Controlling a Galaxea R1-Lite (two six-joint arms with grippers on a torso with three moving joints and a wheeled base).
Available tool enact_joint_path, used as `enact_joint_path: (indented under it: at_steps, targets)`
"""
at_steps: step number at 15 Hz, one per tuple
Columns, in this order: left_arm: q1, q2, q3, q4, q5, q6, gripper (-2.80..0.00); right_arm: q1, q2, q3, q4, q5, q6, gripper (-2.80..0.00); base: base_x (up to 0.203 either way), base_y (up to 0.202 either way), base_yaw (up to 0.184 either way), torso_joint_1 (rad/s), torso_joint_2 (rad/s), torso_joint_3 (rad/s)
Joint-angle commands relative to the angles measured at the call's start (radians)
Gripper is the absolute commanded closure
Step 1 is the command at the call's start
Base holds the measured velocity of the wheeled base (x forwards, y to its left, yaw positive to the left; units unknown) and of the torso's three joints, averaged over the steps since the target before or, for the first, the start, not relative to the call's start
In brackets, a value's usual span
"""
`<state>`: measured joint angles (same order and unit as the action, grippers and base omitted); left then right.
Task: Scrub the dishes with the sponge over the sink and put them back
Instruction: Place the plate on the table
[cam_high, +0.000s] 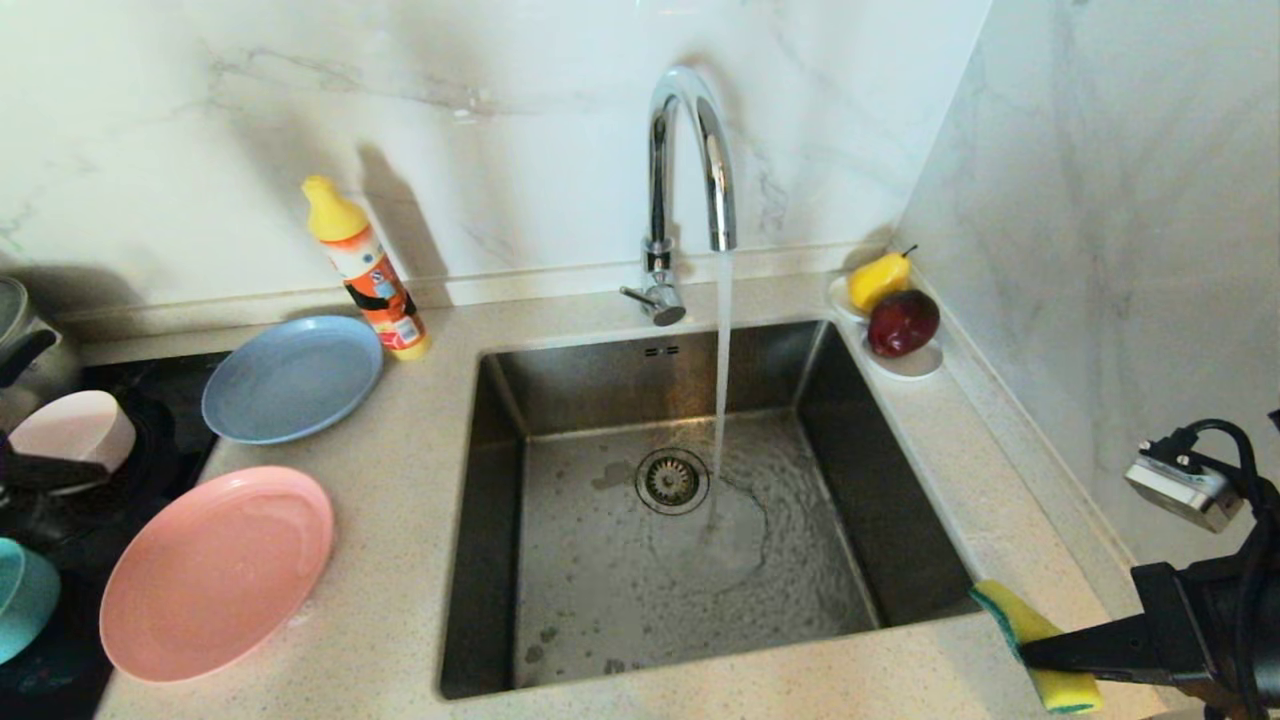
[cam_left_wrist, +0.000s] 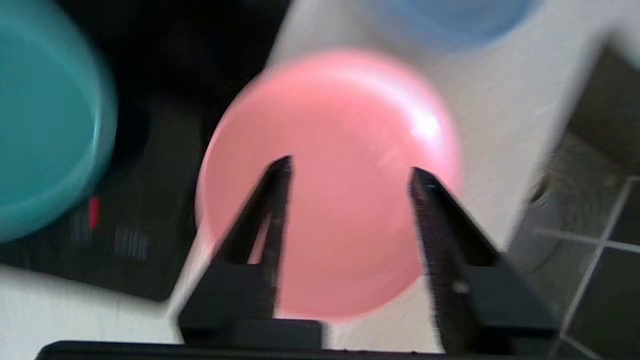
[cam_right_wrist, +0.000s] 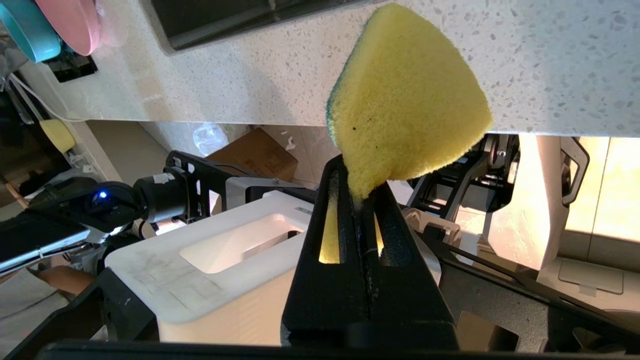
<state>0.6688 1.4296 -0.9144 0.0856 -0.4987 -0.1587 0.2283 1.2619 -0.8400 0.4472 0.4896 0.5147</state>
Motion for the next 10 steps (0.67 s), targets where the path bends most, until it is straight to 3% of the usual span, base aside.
enact_joint_path:
  at_steps: [1,3,5,7,10]
  targets:
    - [-0.101,-0.03,-0.088,-0.038,-0.025,0.014,0.0,0.0,-0.009,0.001,0.004,0.001,0.004,0.0,0.0,0.0,0.0,0.0,0.0,0.0]
    - [-0.221,-0.029,-0.105,-0.176,-0.033,0.08,0.0,0.0,-0.016,0.002,0.004,0.001,0.004,0.0,0.0,0.0,0.0,0.0,0.0,0.0]
    - [-0.339,-0.044,-0.089,-0.313,0.008,0.148,0.0,0.0,-0.015,0.002,0.004,0.0,0.004,0.0,0.0,0.0,0.0,0.0,0.0,0.0]
    - [-0.405,-0.149,-0.036,-0.375,0.059,0.166,0.0,0.0,-0.008,0.003,0.002,0.0,0.004,0.0,0.0,0.0,0.0,0.0,0.0,0.0]
    - [-0.466,-0.42,0.098,-0.398,0.081,0.187,0.0,0.0,-0.007,-0.008,0.002,0.003,0.004,0.0,0.0,0.0,0.0,0.0,0.0,0.0]
